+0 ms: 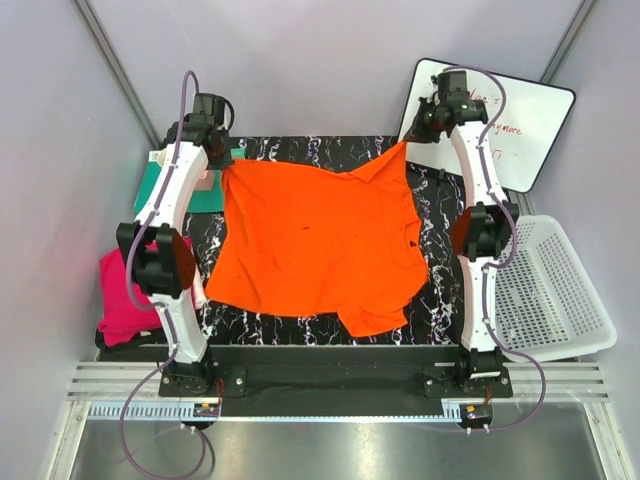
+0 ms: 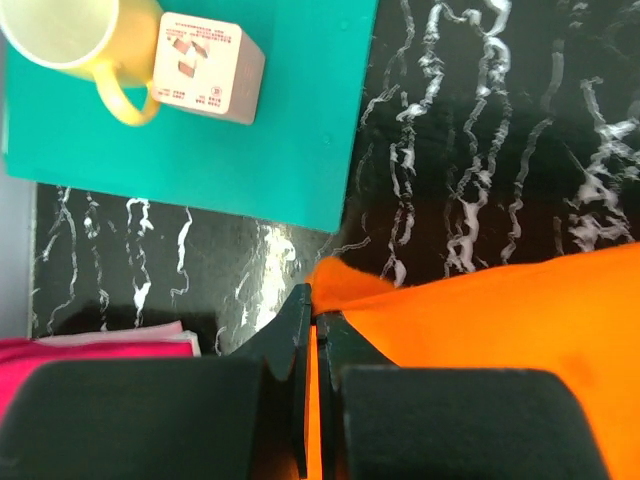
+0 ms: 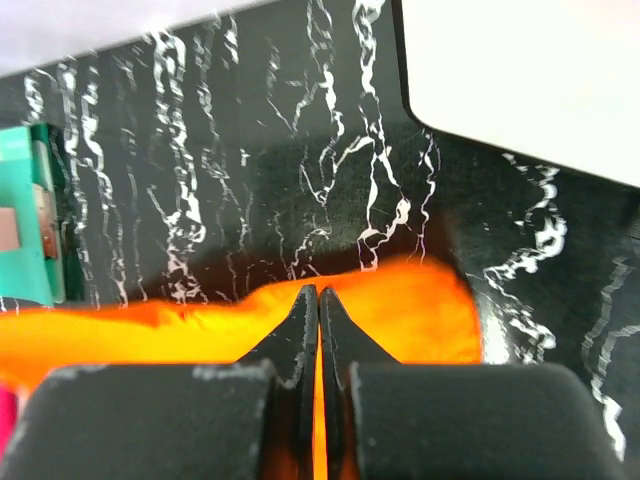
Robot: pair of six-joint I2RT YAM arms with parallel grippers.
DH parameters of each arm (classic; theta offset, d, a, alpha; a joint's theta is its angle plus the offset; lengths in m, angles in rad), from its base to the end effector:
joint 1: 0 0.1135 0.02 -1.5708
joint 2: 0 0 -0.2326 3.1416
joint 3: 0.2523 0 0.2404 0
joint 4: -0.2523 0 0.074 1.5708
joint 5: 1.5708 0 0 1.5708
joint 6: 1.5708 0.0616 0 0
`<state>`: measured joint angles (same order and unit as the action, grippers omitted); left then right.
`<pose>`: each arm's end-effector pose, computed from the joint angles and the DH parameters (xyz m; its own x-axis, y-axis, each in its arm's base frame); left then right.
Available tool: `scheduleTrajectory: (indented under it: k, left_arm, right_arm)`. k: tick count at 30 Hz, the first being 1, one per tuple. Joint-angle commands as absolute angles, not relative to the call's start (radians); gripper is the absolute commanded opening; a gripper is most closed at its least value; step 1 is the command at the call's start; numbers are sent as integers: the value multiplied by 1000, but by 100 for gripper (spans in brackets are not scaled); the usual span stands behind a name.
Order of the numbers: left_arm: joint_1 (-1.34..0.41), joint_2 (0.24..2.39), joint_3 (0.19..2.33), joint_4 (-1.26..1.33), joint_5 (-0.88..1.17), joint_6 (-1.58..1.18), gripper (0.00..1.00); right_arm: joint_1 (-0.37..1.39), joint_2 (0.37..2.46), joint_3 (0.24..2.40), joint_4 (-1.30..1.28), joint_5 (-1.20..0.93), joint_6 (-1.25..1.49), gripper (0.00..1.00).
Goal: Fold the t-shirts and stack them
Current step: Flatten out the tshirt, then fold the flattened tshirt in 1/3 of the way
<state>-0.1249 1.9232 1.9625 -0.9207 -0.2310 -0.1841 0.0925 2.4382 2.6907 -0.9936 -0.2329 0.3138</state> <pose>0.4143 -0.0378 0.2975 -0.7484 -0.0856 -0.6577 -0.1630 0.9850 0.0572 0.5031 0.0610 0.2898 -0.7195 0.2349 -0.6536 -0.0392 0.9258 0.3759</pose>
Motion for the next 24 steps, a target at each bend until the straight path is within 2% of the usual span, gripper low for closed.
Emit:
scheduleTrajectory:
  k: [1, 4, 8, 14, 24]
  left_arm:
    - [-101, 2002, 2104, -854, -183, -173, 0]
    - [-101, 2059, 2166, -877, -166, -164, 0]
    - [-100, 2037, 2097, -876, -163, -164, 0]
    - [-66, 1987, 1934, -891, -192, -189, 0]
    - [-5, 2046, 1953, -1038, -276, -232, 0]
  right_arm:
    - [97, 2468, 2793, -950, -285, 342, 0]
    - [97, 2451, 2772, -936, -317, 347, 0]
    - [98, 2375, 2686, -922, -354, 338, 0]
    - [101, 2214, 2404, -920, -386, 362, 0]
    - [109, 1999, 2093, -983, -403, 379, 0]
